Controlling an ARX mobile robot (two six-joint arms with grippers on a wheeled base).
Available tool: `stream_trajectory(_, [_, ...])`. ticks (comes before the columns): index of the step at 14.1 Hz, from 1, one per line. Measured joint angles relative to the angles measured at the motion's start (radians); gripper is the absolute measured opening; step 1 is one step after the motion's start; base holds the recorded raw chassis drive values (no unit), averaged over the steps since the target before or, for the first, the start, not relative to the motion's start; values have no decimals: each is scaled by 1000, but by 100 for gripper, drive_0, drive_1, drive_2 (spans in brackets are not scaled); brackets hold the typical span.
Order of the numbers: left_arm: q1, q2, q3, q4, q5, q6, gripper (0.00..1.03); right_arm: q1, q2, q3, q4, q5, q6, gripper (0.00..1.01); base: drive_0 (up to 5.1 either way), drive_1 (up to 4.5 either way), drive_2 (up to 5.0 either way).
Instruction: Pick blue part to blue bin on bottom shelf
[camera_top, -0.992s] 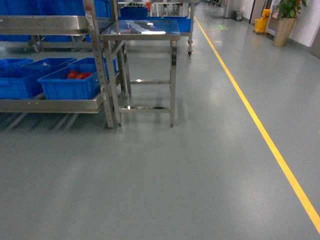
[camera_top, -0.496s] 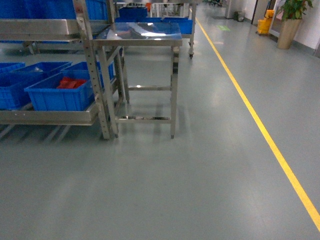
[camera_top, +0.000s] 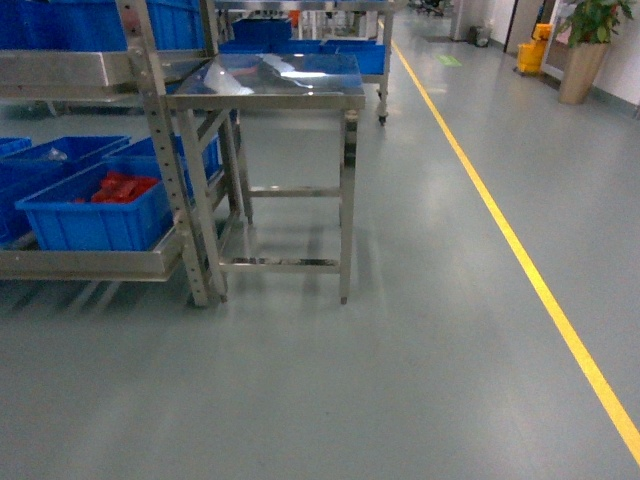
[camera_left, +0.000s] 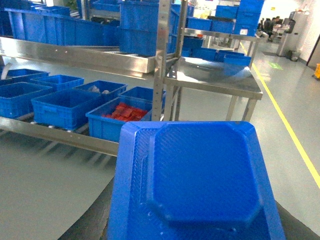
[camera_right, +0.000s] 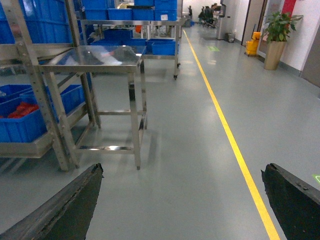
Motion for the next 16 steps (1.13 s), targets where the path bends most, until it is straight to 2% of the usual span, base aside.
stream_trajectory(16, [1, -1, 0, -3, -2, 0, 43, 0, 0, 0, -1, 0, 0, 98, 4, 428, -420])
